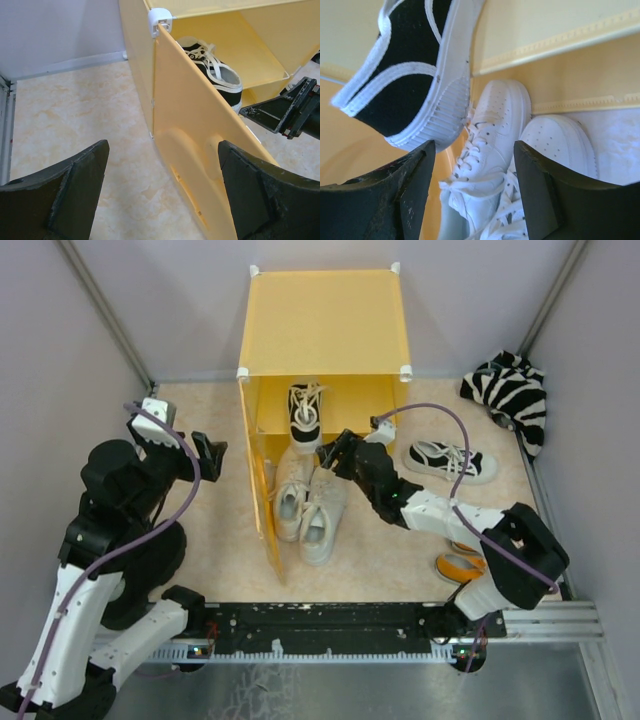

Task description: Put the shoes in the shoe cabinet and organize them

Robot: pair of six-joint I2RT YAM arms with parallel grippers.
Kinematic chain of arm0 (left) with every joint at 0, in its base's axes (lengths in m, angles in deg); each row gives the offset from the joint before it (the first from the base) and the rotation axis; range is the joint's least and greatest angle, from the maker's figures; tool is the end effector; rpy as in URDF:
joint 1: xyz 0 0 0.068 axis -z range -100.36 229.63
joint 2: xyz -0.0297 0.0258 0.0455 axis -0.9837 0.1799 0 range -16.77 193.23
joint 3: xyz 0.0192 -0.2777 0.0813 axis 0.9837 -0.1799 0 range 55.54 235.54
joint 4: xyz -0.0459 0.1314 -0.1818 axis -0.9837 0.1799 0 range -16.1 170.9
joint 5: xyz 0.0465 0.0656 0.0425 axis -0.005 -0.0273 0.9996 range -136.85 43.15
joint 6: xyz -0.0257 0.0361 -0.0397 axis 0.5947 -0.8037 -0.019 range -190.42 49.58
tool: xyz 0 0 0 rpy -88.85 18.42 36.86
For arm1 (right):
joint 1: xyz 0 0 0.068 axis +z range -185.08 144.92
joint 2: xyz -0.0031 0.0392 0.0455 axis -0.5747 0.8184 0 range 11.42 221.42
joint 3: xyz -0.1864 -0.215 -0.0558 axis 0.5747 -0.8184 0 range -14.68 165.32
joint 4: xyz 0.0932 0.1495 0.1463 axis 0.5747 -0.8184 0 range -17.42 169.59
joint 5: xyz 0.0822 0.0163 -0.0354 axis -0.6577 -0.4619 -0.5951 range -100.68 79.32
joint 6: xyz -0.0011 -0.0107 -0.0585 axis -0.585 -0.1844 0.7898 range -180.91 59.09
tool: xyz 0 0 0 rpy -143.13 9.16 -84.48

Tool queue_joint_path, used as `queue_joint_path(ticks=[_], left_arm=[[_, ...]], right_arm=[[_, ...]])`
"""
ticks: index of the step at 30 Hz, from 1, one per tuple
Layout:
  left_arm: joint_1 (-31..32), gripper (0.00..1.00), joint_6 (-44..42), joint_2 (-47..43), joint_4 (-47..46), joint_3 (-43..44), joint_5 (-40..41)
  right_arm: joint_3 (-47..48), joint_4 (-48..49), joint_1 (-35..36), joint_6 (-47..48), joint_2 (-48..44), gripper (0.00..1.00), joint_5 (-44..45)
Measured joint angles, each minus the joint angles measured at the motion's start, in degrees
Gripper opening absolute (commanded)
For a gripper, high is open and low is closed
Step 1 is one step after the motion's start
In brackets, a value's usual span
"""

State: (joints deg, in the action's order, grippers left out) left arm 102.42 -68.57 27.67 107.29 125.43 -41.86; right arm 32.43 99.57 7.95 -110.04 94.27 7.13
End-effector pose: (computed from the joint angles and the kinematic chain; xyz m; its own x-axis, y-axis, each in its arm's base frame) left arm 0.0927 -0.0350 0.4389 -0.1372 0.0228 -0.9903 0.3021 0.9531 -0.0199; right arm 0.2297 0.1960 0.2877 -0.4584 0.5569 -0.6926 -0.1342 0.7270 0.6734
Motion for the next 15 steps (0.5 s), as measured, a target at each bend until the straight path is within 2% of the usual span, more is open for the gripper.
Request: queue_joint_path(ticks=[5, 15], left_arm=[[0.00, 0.96, -0.44, -0.09, 0.02, 0.20, 0.68], [0.00, 0.96, -1.11, 0.00, 0.07, 0.20, 1.66]], right_arm=[[0.96, 4.94, 0.02, 0.04, 3.45, 0.63, -0.83], [13.09, 7.30, 0.11, 0.20, 14.29, 0.59, -4.98]])
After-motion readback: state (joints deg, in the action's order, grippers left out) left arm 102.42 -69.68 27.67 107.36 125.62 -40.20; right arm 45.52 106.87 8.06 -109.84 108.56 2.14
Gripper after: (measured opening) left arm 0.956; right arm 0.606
